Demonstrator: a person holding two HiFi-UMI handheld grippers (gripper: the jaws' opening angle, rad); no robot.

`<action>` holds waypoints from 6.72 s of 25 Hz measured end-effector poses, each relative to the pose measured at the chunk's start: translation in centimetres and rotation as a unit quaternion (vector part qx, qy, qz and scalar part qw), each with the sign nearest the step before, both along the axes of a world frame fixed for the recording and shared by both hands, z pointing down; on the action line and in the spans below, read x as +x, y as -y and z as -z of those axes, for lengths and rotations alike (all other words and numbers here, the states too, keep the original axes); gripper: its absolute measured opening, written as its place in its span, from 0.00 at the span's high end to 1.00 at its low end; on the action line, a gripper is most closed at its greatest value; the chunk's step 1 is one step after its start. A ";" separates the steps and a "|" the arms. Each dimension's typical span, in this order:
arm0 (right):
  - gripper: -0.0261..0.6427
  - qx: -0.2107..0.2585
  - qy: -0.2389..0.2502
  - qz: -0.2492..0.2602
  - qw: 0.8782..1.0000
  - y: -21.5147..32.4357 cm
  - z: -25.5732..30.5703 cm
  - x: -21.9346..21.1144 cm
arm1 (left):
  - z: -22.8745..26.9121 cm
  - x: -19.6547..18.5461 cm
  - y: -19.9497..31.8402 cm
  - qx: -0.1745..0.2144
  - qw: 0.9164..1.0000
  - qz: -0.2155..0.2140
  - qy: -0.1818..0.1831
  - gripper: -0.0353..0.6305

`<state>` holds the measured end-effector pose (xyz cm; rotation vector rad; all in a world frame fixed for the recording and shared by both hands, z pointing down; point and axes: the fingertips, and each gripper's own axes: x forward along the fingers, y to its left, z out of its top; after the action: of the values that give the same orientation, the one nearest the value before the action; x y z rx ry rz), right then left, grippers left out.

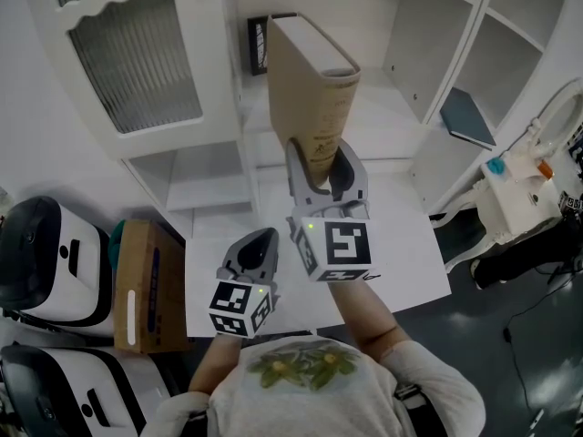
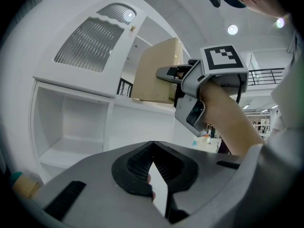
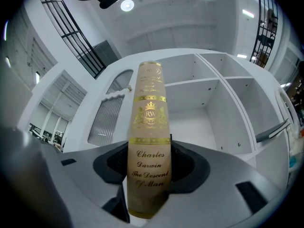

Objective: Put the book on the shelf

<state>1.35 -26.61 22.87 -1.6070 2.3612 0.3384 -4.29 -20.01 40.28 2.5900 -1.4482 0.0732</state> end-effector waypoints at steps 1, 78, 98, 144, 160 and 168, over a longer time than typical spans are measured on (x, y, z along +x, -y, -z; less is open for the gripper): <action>0.63 0.001 0.001 -0.002 1.000 0.0 0.0 0.0 | 0.0 0.0 -0.1 0.000 1.000 0.000 0.000 0.91; 0.63 0.038 0.022 -0.070 0.997 7.9 1.2 -3.4 | -1.0 -4.1 5.5 -0.013 1.000 0.023 0.006 0.91; 0.63 0.013 0.012 -0.076 0.997 10.9 0.7 -4.1 | -1.2 -3.9 6.0 -0.017 1.000 0.021 0.008 0.91; 0.87 -0.021 -0.004 0.039 0.999 -0.5 -4.2 -1.3 | 0.1 -2.6 3.7 -0.006 1.000 0.024 -0.003 0.91; 0.92 -0.142 0.001 0.155 0.978 -3.1 -13.4 -2.1 | 1.1 -1.2 2.5 0.003 0.999 0.011 -0.041 0.91; 0.92 -0.174 -0.001 0.155 0.972 -4.0 -15.6 -1.8 | 0.5 -0.2 1.7 -0.012 0.999 -0.008 -0.049 0.91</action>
<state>-0.45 -22.62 38.43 -1.3254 2.7342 -0.1474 -4.50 -21.69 39.81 2.5484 -1.3847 -0.0325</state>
